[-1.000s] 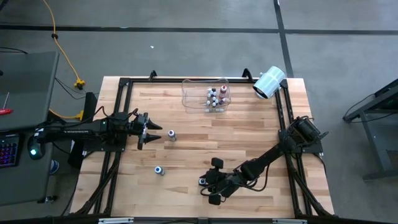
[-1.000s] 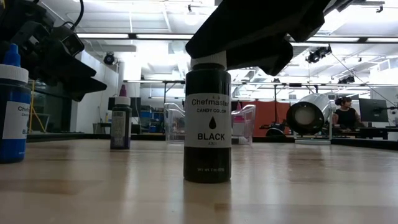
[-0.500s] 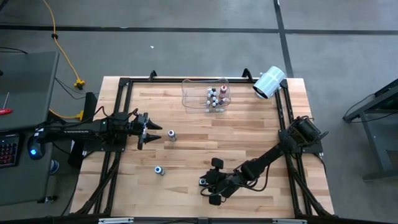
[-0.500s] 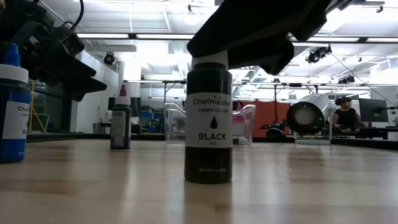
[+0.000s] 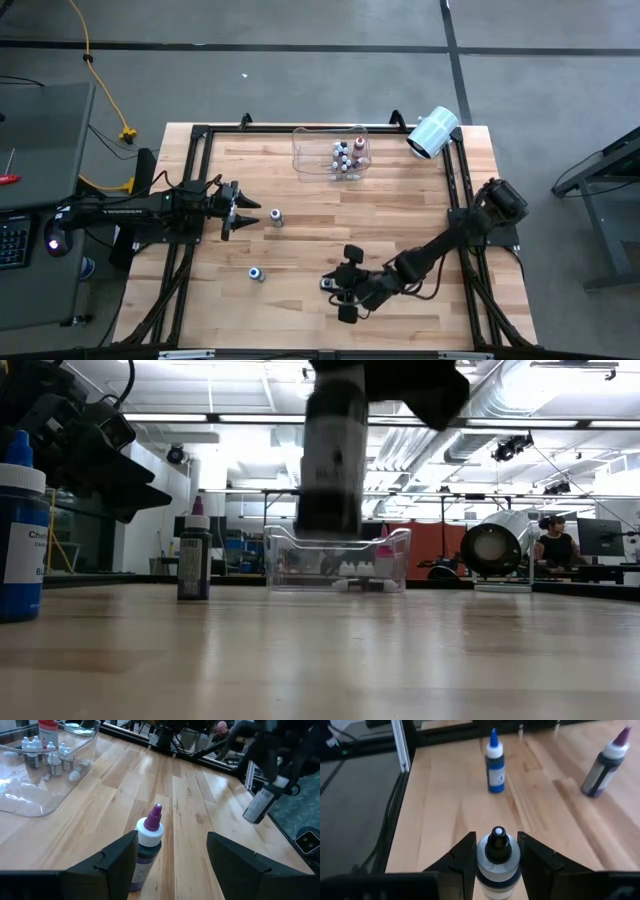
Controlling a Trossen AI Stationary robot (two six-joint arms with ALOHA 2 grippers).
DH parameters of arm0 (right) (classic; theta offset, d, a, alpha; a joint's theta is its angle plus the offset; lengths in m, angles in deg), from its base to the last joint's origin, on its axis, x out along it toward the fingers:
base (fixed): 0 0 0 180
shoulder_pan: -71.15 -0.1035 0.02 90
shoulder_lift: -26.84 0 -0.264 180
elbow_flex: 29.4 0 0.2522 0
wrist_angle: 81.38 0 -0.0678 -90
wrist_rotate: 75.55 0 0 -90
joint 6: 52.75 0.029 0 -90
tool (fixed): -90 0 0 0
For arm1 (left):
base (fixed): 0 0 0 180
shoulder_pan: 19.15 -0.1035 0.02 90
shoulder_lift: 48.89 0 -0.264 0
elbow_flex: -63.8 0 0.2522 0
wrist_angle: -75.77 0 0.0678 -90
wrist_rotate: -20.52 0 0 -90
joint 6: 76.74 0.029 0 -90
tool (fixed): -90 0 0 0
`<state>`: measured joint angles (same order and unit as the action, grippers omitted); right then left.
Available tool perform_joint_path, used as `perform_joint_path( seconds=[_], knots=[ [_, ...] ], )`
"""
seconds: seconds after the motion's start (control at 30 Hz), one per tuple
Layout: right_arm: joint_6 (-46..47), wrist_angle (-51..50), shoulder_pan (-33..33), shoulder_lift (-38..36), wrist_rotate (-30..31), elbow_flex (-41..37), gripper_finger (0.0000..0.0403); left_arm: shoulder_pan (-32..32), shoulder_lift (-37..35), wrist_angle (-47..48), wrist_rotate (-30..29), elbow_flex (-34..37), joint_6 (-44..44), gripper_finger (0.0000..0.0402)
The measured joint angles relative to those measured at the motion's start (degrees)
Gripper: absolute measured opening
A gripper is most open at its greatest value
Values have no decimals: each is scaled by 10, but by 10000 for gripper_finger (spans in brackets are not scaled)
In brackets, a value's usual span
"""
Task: Pick & Place food coloring
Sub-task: Put the large black food coloring into the transparent container
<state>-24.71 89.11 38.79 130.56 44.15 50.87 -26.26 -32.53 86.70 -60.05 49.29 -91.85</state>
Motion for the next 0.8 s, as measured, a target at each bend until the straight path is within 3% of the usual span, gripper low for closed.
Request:
perform_joint_path(
  seconds=[0.23,0.53,0.8],
  knots=[
    [-50,-82,38,-48,-7,55,113,0,0,0,0,0,0,234],
    [-168,-295,138,-58,28,252,112,0,0,0,0,0,0,234],
    [-203,-306,245,-56,84,294,112,0,0,0,0,0,0,234]
  ],
)
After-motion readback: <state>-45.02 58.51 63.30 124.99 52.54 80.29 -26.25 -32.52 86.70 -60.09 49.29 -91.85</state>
